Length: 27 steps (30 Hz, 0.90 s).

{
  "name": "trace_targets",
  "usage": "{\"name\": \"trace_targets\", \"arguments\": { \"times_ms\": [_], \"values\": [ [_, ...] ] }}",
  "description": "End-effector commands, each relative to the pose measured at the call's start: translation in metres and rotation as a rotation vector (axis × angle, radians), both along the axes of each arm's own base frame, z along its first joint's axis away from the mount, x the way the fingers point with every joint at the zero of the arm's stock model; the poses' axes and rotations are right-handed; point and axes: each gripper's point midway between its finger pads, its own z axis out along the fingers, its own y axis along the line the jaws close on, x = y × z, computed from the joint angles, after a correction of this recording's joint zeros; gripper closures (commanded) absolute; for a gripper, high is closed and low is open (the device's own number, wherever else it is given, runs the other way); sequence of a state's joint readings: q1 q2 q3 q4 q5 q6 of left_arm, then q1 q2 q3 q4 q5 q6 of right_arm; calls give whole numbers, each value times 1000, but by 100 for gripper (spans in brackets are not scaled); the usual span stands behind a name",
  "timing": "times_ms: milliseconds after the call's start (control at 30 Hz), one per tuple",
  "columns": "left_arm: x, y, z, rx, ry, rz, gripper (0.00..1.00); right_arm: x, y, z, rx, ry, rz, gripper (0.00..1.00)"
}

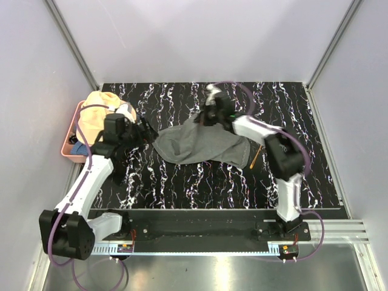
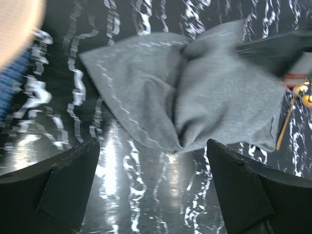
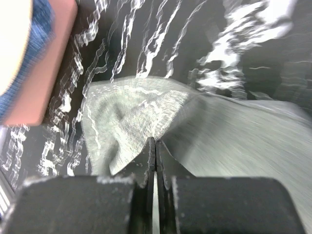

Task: Fold the napkin, place the utensils inside, and roll it up
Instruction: Flatten the napkin out

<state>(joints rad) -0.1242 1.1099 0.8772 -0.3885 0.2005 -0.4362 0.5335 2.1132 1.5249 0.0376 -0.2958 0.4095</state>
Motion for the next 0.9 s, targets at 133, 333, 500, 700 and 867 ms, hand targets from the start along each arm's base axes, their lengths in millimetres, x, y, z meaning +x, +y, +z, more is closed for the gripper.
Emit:
{"name": "trace_targets", "arguments": {
  "times_ms": [133, 333, 500, 700, 867],
  "values": [
    [24, -51, -35, -51, 32, 35, 11, -23, -149, 39, -56, -89, -318, 100],
    [22, -41, -79, 28, 77, 152, 12, -54, -181, 1, -131, -5, -387, 100],
    [12, -27, -103, 8, 78, 253, 13, -62, -181, -18, -142, 42, -375, 100],
    [18, -15, -114, -64, 19, 386, 24, -64, -179, -22, -139, 56, -368, 100],
    [33, -15, -121, -171, 0, 476, 33, -68, -177, -21, -120, 68, -363, 100]
  ]
}}
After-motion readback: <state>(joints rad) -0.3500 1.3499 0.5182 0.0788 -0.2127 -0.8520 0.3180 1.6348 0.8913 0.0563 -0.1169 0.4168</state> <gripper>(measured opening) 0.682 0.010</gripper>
